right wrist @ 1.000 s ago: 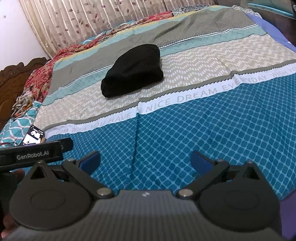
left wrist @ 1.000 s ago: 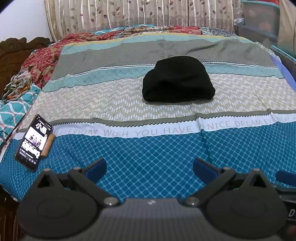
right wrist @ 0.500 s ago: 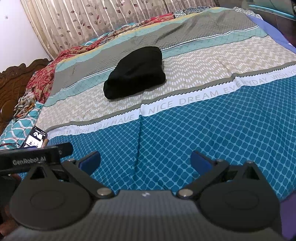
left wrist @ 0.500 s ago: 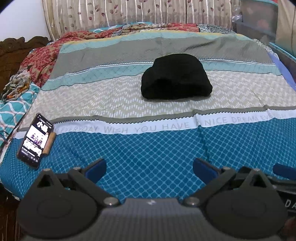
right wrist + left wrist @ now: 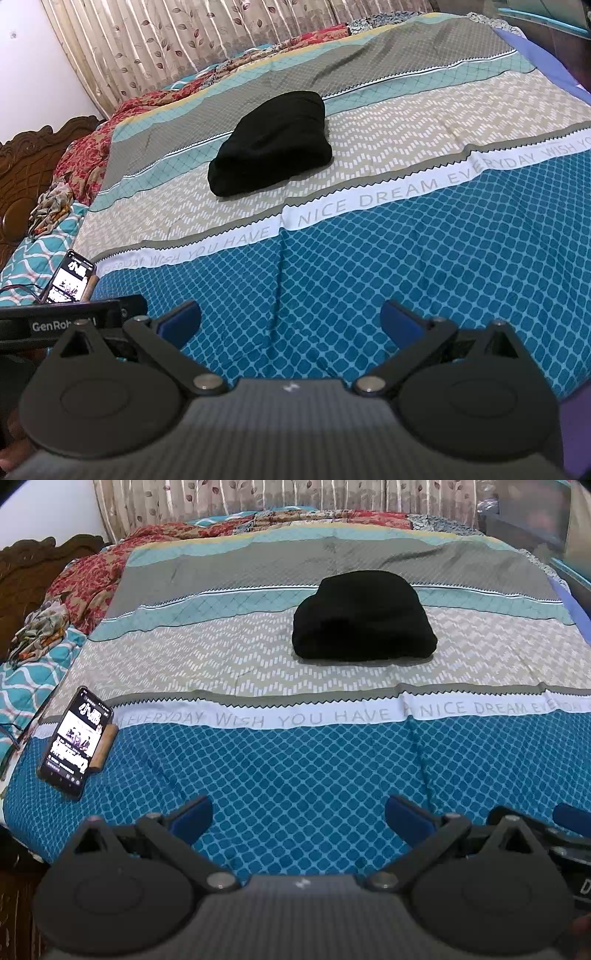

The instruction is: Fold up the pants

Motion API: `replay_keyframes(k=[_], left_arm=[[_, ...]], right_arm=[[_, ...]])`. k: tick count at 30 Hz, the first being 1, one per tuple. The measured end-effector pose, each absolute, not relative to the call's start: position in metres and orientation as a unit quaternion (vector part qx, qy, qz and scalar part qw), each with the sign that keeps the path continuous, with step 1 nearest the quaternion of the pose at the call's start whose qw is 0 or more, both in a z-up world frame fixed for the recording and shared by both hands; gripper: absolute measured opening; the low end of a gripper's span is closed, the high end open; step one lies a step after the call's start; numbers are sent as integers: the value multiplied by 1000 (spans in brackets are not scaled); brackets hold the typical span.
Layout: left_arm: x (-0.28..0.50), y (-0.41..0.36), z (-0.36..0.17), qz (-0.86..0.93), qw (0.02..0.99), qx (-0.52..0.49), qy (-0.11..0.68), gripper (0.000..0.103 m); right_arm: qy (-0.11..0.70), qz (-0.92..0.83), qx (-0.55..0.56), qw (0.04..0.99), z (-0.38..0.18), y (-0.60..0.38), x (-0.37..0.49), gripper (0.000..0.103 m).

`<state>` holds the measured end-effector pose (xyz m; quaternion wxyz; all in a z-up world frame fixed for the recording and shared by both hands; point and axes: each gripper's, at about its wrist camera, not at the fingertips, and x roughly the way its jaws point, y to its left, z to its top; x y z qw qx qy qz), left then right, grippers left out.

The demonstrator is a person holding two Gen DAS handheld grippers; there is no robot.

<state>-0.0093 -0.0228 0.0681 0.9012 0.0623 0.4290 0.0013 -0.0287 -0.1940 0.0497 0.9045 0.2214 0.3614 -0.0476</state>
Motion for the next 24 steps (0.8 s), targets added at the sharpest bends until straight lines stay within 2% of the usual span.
replay_keyframes(k=[24], left_arm=[[-3, -22, 51, 11, 886, 72, 459, 103]], right_arm=[[375, -46, 229, 897, 43, -193, -25, 103]])
